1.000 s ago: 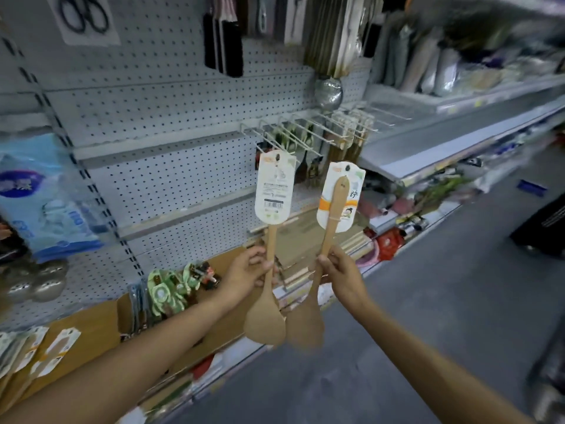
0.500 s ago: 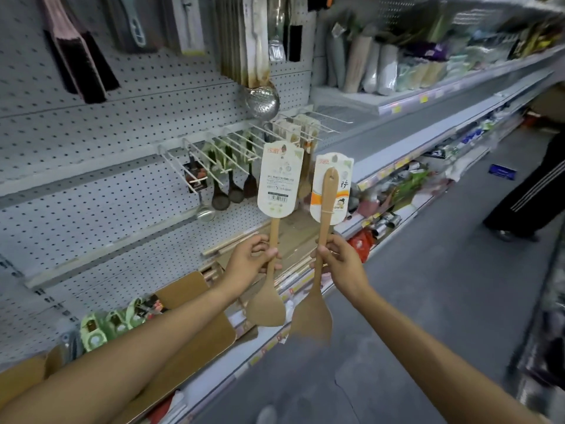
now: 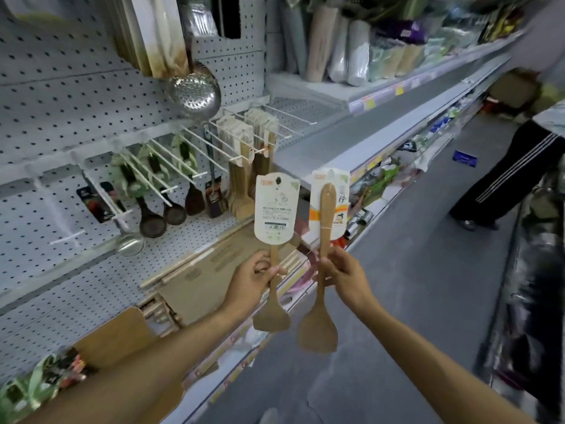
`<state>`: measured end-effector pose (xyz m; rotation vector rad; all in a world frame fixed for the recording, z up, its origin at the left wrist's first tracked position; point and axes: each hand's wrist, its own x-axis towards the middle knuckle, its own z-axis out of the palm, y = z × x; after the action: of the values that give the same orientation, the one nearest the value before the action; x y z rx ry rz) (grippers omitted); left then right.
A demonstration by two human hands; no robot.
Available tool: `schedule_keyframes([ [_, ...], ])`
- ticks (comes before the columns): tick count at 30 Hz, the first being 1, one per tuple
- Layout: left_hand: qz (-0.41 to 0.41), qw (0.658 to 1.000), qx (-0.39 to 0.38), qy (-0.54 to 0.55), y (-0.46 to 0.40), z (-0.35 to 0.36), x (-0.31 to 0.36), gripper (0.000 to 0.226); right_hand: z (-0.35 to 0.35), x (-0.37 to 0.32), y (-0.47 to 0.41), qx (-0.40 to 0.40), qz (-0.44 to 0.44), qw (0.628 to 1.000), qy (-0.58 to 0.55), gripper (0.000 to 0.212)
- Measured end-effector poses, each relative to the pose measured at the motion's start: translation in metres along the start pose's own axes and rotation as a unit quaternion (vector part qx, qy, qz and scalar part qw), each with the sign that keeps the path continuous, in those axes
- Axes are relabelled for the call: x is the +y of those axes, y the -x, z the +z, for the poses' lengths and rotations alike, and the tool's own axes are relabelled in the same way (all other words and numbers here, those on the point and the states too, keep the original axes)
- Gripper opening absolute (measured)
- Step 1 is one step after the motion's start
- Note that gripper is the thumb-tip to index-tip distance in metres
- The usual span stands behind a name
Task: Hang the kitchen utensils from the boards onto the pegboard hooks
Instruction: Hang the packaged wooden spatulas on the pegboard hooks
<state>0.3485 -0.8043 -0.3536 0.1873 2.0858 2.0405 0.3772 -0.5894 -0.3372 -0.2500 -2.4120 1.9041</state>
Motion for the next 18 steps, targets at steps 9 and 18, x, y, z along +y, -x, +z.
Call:
schedule_keyframes([
  [9,-0.040,0.999,-0.002,0.033,-0.077,0.018,-0.004,0.013,-0.027,-0.001,-0.102,-0.054,0.010,0.998,0.016,0.008],
  [18,-0.046,0.997,0.066,0.012,-0.147,0.043,-0.006,0.016,-0.057,0.014,-0.219,-0.126,-0.024,0.990,0.067,0.022],
])
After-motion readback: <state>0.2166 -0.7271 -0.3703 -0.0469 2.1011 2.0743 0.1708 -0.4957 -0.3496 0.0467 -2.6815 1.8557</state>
